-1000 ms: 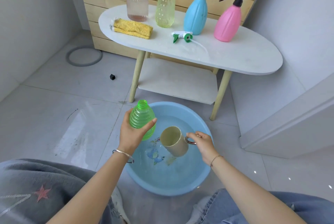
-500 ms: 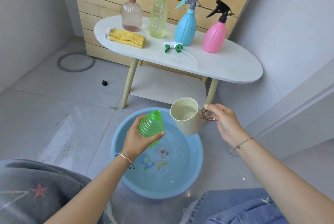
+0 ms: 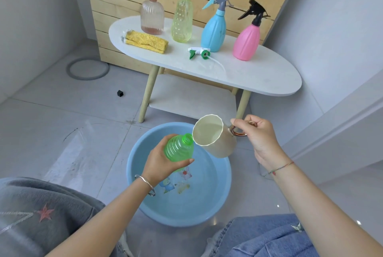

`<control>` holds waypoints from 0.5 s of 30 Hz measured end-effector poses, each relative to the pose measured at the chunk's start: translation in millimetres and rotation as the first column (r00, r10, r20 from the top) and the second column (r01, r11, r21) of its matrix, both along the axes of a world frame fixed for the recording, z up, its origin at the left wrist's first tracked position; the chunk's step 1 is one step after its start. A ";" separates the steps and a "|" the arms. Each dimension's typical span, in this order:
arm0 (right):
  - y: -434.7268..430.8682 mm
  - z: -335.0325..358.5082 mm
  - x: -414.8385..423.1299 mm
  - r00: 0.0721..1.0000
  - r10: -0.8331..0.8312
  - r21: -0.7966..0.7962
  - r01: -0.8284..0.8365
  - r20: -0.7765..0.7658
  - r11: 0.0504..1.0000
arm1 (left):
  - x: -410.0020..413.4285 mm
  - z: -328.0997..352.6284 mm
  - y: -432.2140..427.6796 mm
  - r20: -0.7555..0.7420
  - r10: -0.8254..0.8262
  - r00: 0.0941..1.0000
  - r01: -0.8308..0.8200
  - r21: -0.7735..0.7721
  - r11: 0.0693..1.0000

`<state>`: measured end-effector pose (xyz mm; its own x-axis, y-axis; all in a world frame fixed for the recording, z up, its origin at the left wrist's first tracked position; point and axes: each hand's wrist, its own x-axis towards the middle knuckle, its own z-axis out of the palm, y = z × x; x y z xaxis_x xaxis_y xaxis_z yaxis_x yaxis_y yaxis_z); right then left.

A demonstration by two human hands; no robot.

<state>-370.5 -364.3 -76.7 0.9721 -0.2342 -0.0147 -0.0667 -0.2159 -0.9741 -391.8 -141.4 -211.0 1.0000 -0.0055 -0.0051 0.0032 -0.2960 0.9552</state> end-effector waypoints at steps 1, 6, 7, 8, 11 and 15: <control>0.8 0.7 -0.1 1.000 0.003 -0.020 -0.003 0.007 1.000 | -0.2 -0.8 -0.2 -0.003 -0.001 1.000 0.001 0.008 1.000; 4.1 5.6 -2.1 0.999 0.033 -0.046 -0.031 0.038 0.998 | -0.7 -4.9 -0.5 -0.009 -0.011 1.000 0.012 0.036 0.999; 5.1 6.9 -2.4 0.999 0.032 -0.045 -0.030 0.043 0.999 | -0.6 -5.0 -0.6 -0.009 -0.015 1.000 0.015 0.037 0.999; 6.2 8.8 -3.1 0.998 0.031 -0.047 -0.029 0.050 0.998 | -0.6 -4.9 -1.2 -0.009 -0.016 1.000 0.017 0.035 0.999; 8.0 12.9 -3.9 0.997 0.026 -0.071 -0.021 0.076 0.997 | -0.4 -4.5 -2.3 -0.013 -0.014 1.000 0.015 0.034 0.999; 8.2 16.8 -4.3 0.994 0.016 -0.140 0.000 0.113 0.990 | -0.4 -6.4 -2.4 -0.024 -0.023 0.999 0.024 0.039 0.999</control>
